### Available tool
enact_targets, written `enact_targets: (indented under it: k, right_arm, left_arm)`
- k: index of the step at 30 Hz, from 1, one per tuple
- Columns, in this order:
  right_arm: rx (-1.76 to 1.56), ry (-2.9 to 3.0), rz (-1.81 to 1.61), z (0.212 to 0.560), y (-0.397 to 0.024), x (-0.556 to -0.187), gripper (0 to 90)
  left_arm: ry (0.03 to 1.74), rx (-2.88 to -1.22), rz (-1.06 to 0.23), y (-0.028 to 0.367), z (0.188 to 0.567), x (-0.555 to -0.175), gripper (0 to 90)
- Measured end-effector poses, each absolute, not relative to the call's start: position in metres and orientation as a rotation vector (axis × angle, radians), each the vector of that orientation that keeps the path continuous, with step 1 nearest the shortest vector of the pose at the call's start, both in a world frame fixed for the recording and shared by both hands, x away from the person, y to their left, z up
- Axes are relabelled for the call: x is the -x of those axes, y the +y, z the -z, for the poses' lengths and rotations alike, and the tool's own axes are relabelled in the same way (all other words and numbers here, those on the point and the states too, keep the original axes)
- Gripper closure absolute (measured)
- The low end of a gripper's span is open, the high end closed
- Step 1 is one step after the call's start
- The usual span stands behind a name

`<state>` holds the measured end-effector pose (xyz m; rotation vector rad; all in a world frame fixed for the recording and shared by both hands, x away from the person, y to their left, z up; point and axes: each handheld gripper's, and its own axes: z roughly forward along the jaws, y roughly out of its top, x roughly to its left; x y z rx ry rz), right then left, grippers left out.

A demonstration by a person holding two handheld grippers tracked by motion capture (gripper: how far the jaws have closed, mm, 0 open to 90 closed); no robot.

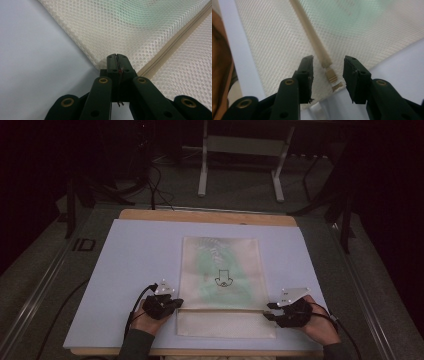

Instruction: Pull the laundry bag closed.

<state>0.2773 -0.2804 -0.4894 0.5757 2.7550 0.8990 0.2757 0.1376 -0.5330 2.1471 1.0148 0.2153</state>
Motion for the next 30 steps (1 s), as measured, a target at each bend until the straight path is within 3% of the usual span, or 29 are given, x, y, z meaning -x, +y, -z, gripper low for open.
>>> enact_targets:
  k: [11,30]
  right_arm:
    - [-0.687,2.613,-1.011,0.484,-0.293,-0.281,53.3]
    - [-0.795,2.582,-1.014,0.496,-0.306,-0.285,52.8]
  left_arm:
    - [1.016,-2.140,-0.239,0.139,0.531,-0.275,88.7]
    - [1.081,-2.122,-0.414,0.152,0.526,-0.276,86.3]
